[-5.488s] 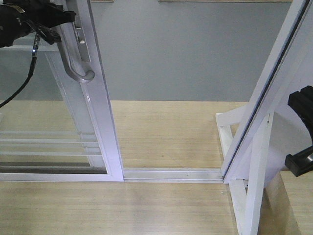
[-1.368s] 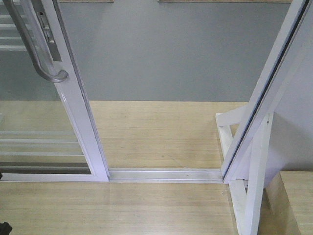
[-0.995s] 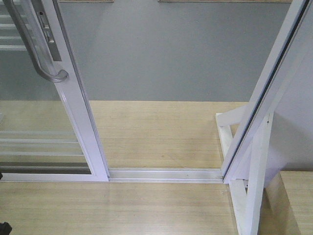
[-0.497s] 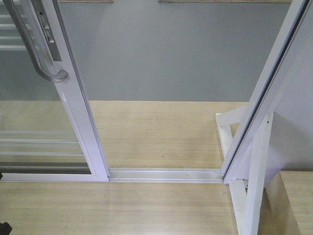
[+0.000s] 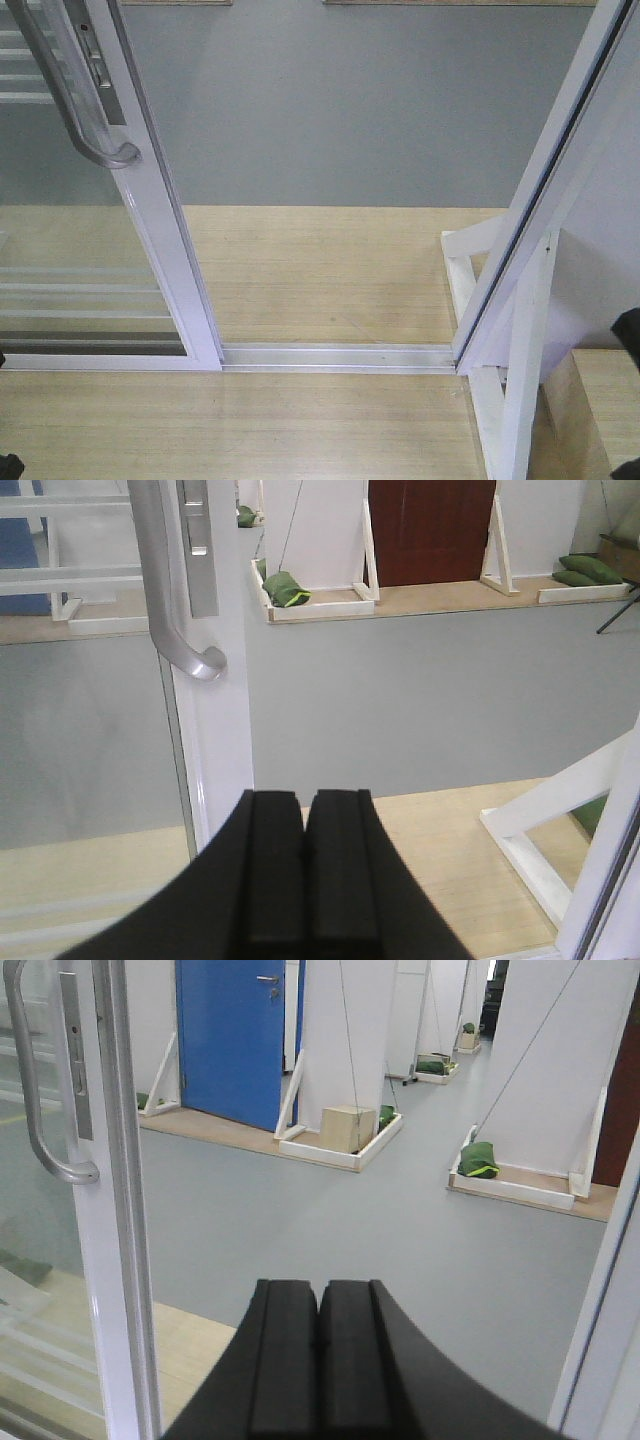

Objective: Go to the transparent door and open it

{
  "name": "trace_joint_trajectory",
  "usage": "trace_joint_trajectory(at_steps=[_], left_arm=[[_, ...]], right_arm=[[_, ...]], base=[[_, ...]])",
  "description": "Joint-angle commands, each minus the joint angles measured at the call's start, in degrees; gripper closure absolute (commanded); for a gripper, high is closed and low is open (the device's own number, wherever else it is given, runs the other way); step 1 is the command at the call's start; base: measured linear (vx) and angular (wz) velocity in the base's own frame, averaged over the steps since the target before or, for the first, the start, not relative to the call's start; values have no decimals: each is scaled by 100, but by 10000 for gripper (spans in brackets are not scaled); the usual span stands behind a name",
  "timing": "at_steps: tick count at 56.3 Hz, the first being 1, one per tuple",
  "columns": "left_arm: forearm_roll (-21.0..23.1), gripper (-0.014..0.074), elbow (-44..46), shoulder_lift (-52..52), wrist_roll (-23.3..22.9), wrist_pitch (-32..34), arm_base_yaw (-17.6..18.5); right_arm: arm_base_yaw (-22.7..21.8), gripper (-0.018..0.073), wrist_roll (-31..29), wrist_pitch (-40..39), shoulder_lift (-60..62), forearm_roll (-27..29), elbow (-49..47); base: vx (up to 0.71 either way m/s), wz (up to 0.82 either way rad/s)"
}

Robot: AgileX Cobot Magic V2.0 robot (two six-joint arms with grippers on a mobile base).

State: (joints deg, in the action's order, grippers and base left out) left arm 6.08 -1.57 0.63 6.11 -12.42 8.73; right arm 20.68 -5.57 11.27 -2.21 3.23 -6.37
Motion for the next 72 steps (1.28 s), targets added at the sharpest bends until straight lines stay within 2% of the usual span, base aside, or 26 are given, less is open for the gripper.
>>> trace_joint_trajectory(at_steps=[1, 4, 8, 14, 19, 29, 36, 72], left_arm=[[66, 596, 149, 79, -19, 439, 37], [66, 596, 149, 79, -19, 439, 37], [66, 596, 149, 79, -19, 439, 37], [66, 596, 149, 79, -19, 439, 37], [66, 596, 149, 79, -19, 439, 37], [66, 596, 149, 79, -19, 439, 37], [66, 596, 149, 79, -19, 439, 37], [66, 595, 149, 79, -14, 439, 35]], right_arm=[[-24, 564, 161, -1245, 95, 156, 557], [-24, 564, 312, -1488, 210, 155, 860], [-30, 564, 356, -938, 333, 14, 810], [-60, 564, 329, -908, 363, -129, 822], [-367, 564, 360, -928, 363, -54, 822], [-1276, 564, 360, -924, 363, -20, 822], [-1562, 564, 360, -925, 363, -20, 822], [-1569, 564, 350, -925, 363, -25, 822]], base=[[0, 0], [0, 0], [0, 0], [0, 0], [0, 0], [0, 0], [0, 0], [0, 0]])
